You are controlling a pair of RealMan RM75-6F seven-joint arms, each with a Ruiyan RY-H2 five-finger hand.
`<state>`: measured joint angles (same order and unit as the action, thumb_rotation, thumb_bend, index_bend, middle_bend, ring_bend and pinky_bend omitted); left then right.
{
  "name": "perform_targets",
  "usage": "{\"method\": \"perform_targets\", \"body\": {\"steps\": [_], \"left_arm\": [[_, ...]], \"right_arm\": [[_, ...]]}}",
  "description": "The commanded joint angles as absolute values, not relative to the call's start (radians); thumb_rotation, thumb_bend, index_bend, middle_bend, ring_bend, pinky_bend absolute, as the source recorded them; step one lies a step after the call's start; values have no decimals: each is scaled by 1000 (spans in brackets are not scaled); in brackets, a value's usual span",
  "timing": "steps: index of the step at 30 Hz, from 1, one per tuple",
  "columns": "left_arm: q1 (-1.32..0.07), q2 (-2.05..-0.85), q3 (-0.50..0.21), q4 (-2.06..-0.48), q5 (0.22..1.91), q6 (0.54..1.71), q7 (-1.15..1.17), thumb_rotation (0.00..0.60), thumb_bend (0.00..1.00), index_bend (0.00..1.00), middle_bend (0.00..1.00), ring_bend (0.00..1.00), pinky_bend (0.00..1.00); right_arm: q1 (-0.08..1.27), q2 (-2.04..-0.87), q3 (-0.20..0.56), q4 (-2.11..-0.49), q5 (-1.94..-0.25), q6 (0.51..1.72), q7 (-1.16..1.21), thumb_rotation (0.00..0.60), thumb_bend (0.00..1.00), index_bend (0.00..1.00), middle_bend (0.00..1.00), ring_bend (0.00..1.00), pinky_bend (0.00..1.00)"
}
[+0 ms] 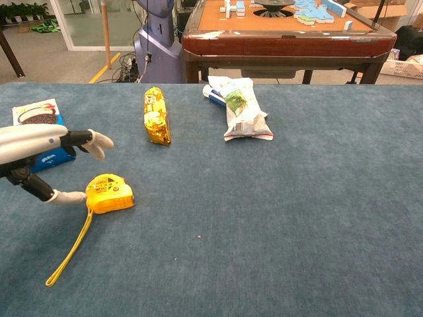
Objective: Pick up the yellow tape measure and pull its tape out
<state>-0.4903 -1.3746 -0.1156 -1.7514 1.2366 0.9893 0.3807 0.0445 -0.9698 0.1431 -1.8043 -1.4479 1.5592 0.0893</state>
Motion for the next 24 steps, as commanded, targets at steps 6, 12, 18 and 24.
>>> {"method": "perform_targets", "body": {"steps": [6, 12, 18, 24], "left_arm": [[-556, -1482, -133, -1698, 1112, 988, 511, 600, 239, 104, 178, 129, 170], [-581, -1533, -127, -1653, 1046, 1001, 569, 600, 239, 103, 178, 117, 170], [-598, -1563, -116, -1596, 997, 999, 592, 600, 239, 95, 166, 103, 170], [-606, -1571, -109, -1555, 971, 1009, 601, 600, 239, 95, 166, 102, 170]], "right_arm": [[25, -958, 132, -1791, -1445, 1567, 124, 600, 365, 455, 365, 241, 286], [16, -952, 126, -1787, -1444, 1569, 140, 600, 364, 455, 365, 237, 286], [12, -949, 125, -1791, -1443, 1570, 136, 600, 364, 455, 365, 225, 286], [9, -949, 123, -1796, -1446, 1571, 134, 600, 365, 455, 365, 221, 286]]}}
